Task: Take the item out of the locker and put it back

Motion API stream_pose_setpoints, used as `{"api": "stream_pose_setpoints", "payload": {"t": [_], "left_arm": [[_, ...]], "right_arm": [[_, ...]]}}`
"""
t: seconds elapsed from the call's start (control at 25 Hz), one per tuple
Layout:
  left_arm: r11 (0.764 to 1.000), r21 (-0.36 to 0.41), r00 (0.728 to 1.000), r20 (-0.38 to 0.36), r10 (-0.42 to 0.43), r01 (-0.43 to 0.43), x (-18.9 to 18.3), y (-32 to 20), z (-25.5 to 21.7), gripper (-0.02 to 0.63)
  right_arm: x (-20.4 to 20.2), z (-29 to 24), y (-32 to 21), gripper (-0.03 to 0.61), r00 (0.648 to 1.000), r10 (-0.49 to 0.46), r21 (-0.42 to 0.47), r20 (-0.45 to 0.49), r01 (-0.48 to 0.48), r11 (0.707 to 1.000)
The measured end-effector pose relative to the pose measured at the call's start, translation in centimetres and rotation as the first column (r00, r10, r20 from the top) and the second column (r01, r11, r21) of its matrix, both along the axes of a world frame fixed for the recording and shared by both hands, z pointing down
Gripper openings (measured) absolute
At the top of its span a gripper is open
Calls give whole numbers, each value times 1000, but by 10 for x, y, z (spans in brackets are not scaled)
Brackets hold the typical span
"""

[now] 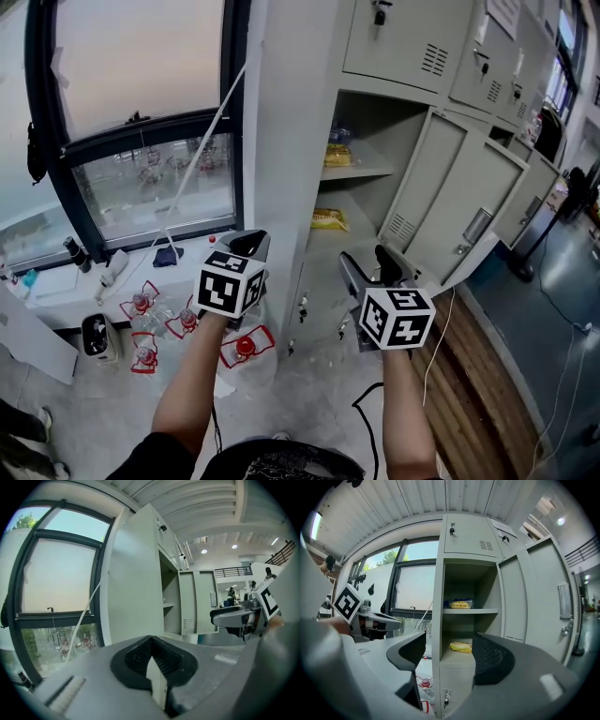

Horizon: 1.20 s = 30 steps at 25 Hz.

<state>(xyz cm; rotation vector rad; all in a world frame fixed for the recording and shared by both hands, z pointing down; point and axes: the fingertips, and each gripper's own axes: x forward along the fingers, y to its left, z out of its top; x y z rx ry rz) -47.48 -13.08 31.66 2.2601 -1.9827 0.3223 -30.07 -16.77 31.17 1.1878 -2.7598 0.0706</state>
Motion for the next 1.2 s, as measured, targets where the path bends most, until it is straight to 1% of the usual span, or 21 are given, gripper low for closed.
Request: {"api": "stream_pose_setpoints", "payload": {"t": [0.24,0.4,0.68,0.88,1.04,1.2], "left_arm": [[1000,-5,1000,2,-24,24,-4,-11,6,0],[999,6,999,6,-41,41,-6,-20,8,0],[993,8,993,11,-118,118,-14,-40,17,0],[981,-1,981,6,-195,195,-18,-55,20,0],[965,4,965,1,-261,261,-22,-59,19,0],[951,-2,951,6,-308,308,-21,-63,21,0]], "right_arm": [[-5,7,-17,321,1000,-22,-1,3,22,1000],[-9,12,-33,321,999,-41,0,10,41,999],[-19,27,-65,319,994,-112,-13,4,112,994],[-24,34,-95,319,984,-175,-26,-17,175,984],[-31,45,-115,319,972,-232,-47,-36,230,972],[-37,57,-129,319,958,-280,-67,-58,276,959]]}}
